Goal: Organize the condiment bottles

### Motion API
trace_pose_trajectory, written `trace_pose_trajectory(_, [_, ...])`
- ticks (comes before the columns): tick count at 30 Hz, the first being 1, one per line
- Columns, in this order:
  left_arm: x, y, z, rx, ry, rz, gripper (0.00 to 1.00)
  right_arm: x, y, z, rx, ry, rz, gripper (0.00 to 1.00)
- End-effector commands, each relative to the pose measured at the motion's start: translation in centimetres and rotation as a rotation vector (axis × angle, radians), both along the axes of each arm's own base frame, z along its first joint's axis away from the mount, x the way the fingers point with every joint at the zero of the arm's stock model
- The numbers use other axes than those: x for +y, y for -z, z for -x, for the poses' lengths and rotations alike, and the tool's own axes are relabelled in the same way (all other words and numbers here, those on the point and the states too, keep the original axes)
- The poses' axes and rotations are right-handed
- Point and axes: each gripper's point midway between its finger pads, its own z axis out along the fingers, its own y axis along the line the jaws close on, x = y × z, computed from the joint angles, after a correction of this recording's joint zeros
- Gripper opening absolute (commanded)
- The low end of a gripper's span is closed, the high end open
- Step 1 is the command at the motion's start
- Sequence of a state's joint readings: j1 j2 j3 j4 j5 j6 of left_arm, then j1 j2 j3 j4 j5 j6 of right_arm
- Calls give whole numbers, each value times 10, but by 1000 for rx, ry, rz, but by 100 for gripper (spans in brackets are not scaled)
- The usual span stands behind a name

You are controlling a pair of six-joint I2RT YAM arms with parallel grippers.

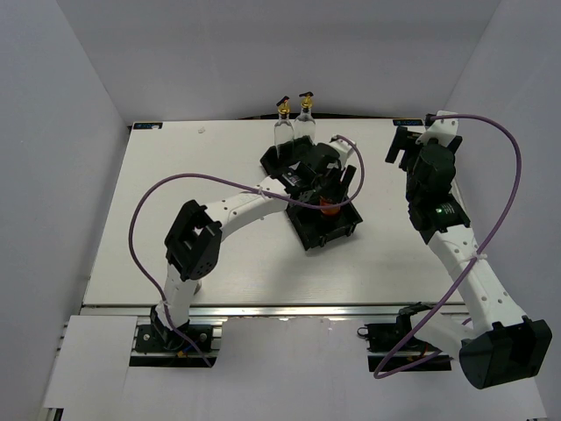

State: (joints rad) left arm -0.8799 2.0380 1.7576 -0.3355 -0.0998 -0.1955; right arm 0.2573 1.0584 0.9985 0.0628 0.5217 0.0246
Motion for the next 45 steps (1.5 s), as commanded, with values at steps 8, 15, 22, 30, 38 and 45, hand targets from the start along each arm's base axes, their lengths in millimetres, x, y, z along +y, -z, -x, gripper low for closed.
trace_pose_trajectory(8, [-36, -50, -8, -134, 36, 101, 30, -7, -17, -1, -68, 32, -28, 89])
trace_pose_trajectory(15, [-41, -31, -7, -105, 42, 71, 45, -7, -17, -1, -74, 27, -27, 90])
trace_pose_trajectory(22, [-26, -28, -2, -77, 4, 31, 98, -5, -17, -2, -75, 17, -29, 89])
trace_pose_trajectory(30, [2, -63, 18, -67, -41, 80, 98, 0, -16, -4, -67, -13, -26, 90])
trace_pose_trajectory(38, [94, -98, 33, -138, -310, 44, 98, 3, -11, -9, -45, -25, -26, 89])
trace_pose_trajectory(45, [224, -76, 48, -61, -724, 47, 98, 8, -4, -16, 7, -38, -32, 89])
